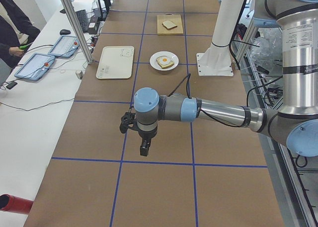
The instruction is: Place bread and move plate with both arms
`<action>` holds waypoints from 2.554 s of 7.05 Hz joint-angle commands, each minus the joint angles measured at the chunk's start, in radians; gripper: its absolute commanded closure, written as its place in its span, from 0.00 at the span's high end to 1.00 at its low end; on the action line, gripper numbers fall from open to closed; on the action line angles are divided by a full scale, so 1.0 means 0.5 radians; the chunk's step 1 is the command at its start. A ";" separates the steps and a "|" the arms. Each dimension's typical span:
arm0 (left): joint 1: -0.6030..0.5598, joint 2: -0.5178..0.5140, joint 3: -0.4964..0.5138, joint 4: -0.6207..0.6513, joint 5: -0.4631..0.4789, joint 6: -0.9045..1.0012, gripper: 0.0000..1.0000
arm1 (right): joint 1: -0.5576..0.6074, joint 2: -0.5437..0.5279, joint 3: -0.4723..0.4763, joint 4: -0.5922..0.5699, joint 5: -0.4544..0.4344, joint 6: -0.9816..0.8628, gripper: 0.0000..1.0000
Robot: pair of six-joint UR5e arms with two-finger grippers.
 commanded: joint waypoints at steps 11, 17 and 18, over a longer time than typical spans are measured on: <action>0.001 -0.174 0.060 -0.591 -0.017 -0.020 0.98 | -1.070 -0.291 -0.381 2.519 -0.142 1.598 0.86; 0.001 -0.140 0.078 -0.677 -0.017 -0.026 0.98 | -1.267 -0.316 -0.400 2.517 -0.243 1.604 0.53; 0.001 -0.137 0.075 -0.677 -0.017 -0.026 0.98 | -1.270 -0.319 -0.397 2.517 -0.243 1.601 0.42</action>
